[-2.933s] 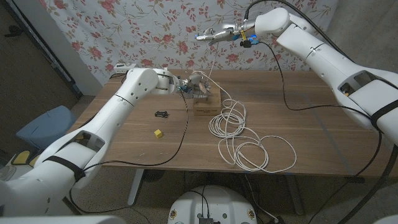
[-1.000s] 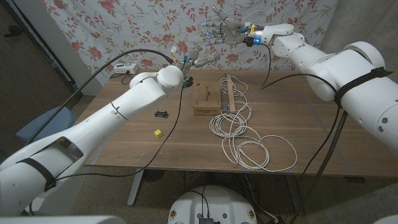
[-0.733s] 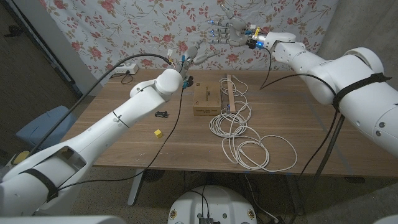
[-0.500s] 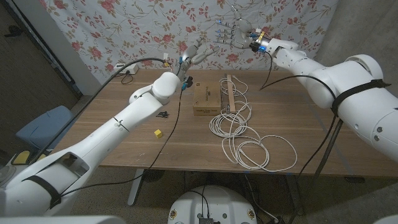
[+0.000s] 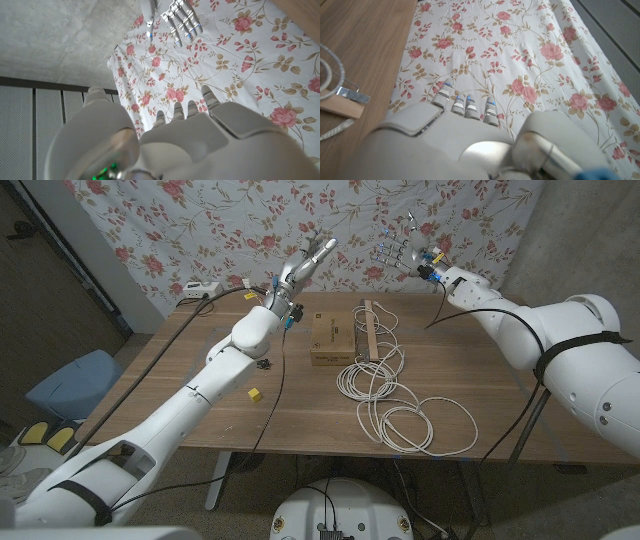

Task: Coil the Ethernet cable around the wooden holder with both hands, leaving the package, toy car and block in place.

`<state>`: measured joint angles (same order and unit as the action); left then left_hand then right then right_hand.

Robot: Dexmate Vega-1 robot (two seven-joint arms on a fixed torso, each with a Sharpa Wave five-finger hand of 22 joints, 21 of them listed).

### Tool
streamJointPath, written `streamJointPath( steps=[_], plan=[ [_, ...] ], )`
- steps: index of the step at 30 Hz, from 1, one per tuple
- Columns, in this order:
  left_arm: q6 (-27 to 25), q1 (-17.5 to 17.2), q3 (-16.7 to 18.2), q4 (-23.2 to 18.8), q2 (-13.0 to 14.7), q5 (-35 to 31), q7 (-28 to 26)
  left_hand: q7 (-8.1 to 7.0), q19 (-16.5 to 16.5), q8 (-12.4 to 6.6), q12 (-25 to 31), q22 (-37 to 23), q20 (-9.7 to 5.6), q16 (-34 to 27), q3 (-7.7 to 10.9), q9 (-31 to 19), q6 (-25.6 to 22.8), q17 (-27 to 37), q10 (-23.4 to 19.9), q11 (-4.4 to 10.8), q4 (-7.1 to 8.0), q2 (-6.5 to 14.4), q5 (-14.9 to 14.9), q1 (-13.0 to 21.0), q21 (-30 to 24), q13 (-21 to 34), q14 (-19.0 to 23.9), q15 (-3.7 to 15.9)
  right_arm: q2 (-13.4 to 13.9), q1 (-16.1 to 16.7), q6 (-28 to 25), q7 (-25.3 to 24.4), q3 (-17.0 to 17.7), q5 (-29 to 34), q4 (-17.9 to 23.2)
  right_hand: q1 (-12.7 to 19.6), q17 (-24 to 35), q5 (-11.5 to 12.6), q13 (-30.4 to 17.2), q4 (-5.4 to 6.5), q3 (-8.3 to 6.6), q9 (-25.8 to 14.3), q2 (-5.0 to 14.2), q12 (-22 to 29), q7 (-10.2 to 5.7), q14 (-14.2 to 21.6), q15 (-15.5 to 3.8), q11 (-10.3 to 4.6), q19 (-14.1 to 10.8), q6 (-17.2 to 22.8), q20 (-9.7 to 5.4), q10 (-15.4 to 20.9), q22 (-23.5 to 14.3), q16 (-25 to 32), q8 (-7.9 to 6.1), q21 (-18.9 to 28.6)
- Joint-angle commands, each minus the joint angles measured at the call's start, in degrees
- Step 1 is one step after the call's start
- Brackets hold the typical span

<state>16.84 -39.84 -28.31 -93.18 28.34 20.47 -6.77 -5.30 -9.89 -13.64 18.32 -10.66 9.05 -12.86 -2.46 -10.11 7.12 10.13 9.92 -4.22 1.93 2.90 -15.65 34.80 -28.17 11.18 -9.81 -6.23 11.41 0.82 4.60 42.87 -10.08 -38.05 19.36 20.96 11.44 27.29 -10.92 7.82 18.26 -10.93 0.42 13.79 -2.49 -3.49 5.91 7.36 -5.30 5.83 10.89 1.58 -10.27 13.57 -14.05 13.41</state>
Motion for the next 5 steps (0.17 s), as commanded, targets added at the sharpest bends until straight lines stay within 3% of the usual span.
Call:
streamJointPath(
  steps=[1,3,5],
  plan=[
    [7.73,-2.31,4.61,8.19,-4.39,2.79,-2.69,0.02,-6.14,0.12,0.14,-0.13,0.98,0.28,-0.26,0.05,-0.95,0.06,1.43,1.11,0.54,0.14,0.39,-0.95,0.43,-0.09,-3.32,0.82,1.34,3.61,1.94,-5.97,6.84,2.15,-0.08,-0.18,0.05,-0.48,-0.15,0.42,0.22,0.06,0.50,0.23,-0.06,-0.81,-0.96,0.10,2.29,1.50,-0.87,0.90,-0.15,-0.54,-0.36,-1.24],
    [7.20,-2.27,5.33,9.54,-5.21,2.14,-5.24,-0.08,-6.19,0.19,0.09,-0.13,1.03,0.35,-0.28,0.06,-1.01,0.06,1.39,1.14,0.59,0.20,0.42,-1.04,0.50,-0.10,-3.36,0.93,0.92,3.97,2.61,-6.77,7.95,2.48,-0.06,-0.33,-0.10,-0.93,-0.15,0.32,0.17,0.08,0.73,0.15,0.07,-1.77,-2.24,-0.01,4.94,2.52,-1.30,1.64,-0.14,-1.20,-0.22,-2.27],
    [7.51,-2.01,5.94,11.76,-6.35,1.69,-7.45,-0.07,-6.33,0.83,-0.35,-0.14,0.97,0.65,-0.31,0.07,-0.16,0.06,2.01,1.09,0.74,0.42,0.50,-1.32,0.69,-0.13,-3.69,1.01,0.42,4.16,2.31,-7.25,9.24,2.87,-0.08,-0.33,-0.13,-1.01,-0.15,0.30,0.13,0.08,0.81,0.21,0.13,-1.82,-2.54,-0.07,4.76,2.67,-1.26,1.96,-0.13,-1.28,-0.17,-2.17]
  ],
)
